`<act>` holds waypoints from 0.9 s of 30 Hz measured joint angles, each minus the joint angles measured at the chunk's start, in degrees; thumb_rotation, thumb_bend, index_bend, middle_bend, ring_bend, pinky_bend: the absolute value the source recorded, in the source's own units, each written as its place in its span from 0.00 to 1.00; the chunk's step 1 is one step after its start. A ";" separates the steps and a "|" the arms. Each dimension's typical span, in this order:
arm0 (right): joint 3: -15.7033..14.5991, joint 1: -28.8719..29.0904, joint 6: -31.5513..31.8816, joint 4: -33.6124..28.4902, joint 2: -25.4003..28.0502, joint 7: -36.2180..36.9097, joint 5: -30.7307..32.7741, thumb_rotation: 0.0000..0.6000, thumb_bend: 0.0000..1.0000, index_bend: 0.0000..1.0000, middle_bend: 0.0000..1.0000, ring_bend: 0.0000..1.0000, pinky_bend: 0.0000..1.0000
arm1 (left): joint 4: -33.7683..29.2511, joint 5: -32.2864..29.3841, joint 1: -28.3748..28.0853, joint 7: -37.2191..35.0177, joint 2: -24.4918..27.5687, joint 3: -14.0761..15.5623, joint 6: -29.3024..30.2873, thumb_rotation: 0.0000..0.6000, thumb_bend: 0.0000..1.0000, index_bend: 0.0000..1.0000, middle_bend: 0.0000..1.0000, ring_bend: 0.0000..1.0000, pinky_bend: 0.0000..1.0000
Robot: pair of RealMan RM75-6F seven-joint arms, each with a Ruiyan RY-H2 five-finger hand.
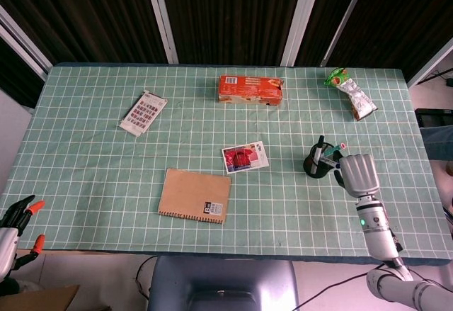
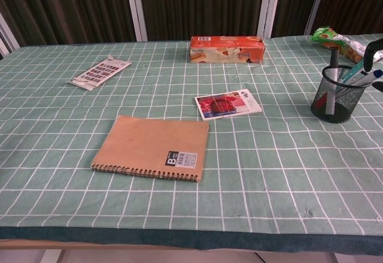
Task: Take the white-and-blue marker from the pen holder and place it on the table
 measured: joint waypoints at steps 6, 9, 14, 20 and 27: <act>-0.14 0.11 0.49 0.76 -0.32 0.48 -0.02 1.00 0.48 0.61 0.99 1.00 1.00 | -0.05 -0.45 -0.07 0.11 0.00 -0.15 -0.28 1.00 0.44 0.18 0.05 0.08 0.37; -0.22 0.08 0.73 1.05 -0.36 0.57 0.03 1.00 0.48 0.61 0.99 1.00 1.00 | -0.04 -0.39 -0.03 0.16 -0.02 -0.15 -0.19 1.00 0.44 0.18 0.05 0.08 0.37; -0.29 0.01 0.84 1.27 -0.28 0.60 0.39 1.00 0.48 0.61 0.99 1.00 1.00 | -0.07 -0.46 -0.02 0.15 -0.02 -0.19 -0.21 1.00 0.44 0.18 0.05 0.08 0.37; -0.39 0.02 1.01 1.54 -0.24 1.14 0.35 1.00 0.48 0.61 0.99 1.00 1.00 | -0.10 -0.44 0.00 0.29 -0.06 -0.18 -0.22 1.00 0.44 0.19 0.05 0.08 0.37; -0.65 -0.02 1.21 1.74 -0.30 1.37 0.29 1.00 0.48 0.62 0.99 1.00 1.00 | -0.13 -0.44 0.09 0.26 -0.06 -0.16 -0.13 1.00 0.44 0.19 0.05 0.08 0.37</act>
